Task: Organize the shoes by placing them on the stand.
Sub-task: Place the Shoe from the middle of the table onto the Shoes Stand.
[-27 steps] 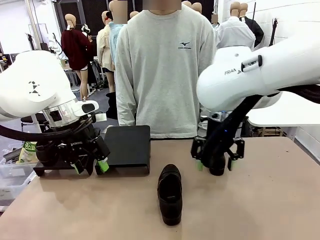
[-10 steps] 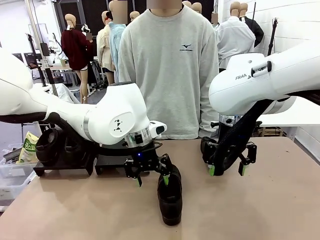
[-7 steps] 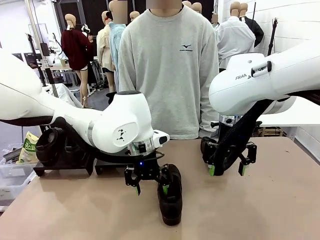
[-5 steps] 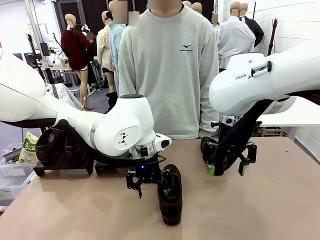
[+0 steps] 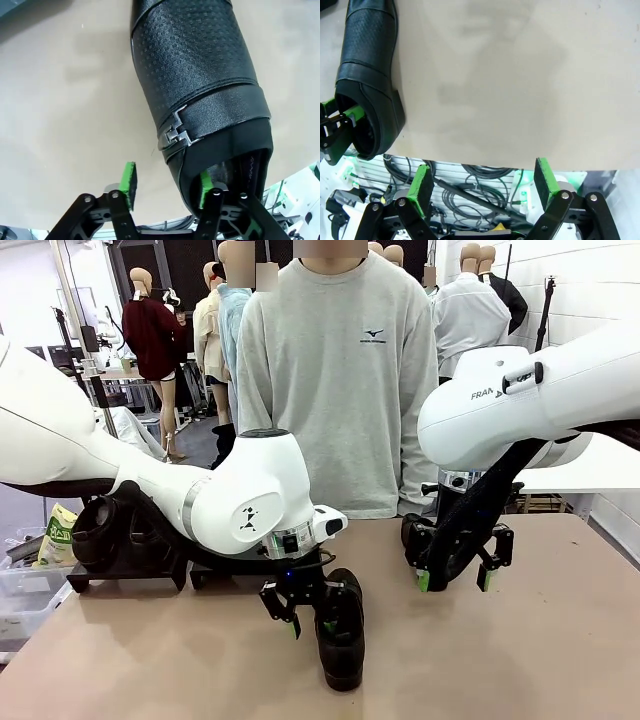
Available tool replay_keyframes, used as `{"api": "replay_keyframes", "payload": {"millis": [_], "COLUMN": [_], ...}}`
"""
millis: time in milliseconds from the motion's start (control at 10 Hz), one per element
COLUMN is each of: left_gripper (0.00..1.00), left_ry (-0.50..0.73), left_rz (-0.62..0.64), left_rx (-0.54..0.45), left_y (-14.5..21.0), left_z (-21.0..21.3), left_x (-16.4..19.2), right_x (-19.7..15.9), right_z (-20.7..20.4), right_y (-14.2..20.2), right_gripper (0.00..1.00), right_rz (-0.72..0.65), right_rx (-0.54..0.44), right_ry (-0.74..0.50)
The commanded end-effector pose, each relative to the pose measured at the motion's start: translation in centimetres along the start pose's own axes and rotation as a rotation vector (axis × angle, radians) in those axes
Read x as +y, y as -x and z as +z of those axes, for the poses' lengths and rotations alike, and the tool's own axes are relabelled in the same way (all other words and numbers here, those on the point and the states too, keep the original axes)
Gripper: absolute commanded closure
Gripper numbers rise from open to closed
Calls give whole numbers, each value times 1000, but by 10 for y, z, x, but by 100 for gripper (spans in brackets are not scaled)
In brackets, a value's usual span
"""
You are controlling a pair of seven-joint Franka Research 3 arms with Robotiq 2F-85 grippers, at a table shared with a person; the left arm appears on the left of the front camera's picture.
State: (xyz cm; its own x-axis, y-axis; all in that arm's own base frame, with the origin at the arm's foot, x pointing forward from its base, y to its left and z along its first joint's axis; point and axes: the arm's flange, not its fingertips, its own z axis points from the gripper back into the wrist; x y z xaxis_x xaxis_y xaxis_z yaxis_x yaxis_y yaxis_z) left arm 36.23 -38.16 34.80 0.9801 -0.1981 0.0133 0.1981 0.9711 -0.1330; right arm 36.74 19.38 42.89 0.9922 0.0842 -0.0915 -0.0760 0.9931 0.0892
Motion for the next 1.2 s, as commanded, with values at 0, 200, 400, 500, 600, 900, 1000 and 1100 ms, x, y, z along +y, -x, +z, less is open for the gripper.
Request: {"api": "replay_keyframes", "payload": {"millis": [0,200,400,500,600,900,1000,1100], "left_gripper": [100,100,100,100,100,100,100,100], "left_ry": [32,52,56,66,71,120,140,147], "left_rz": [1,5,4,8,8,0,-10,-11], "left_rx": [19,33,34,46,53,24,-56,-148], "left_y": [-1,0,-1,-3,-4,3,10,14], "left_z": [-2,-4,-5,-7,-8,17,50,83], "left_x": [3,2,1,3,4,8,12,19], "right_x": [3,3,3,3,3,3,3,3], "right_z": [2,2,2,2,2,2,2,2], "right_y": [-3,-3,-3,-3,-3,-3,-3,-3], "right_gripper": [0,0,0,0,0,0,0,0], "right_rz": [-18,-18,-18,-18,-18,-18,-18,-18], "right_rx": [0,0,0,0,0,0,0,0], "right_ry": [0,0,0,0,0,0,0,0]}}
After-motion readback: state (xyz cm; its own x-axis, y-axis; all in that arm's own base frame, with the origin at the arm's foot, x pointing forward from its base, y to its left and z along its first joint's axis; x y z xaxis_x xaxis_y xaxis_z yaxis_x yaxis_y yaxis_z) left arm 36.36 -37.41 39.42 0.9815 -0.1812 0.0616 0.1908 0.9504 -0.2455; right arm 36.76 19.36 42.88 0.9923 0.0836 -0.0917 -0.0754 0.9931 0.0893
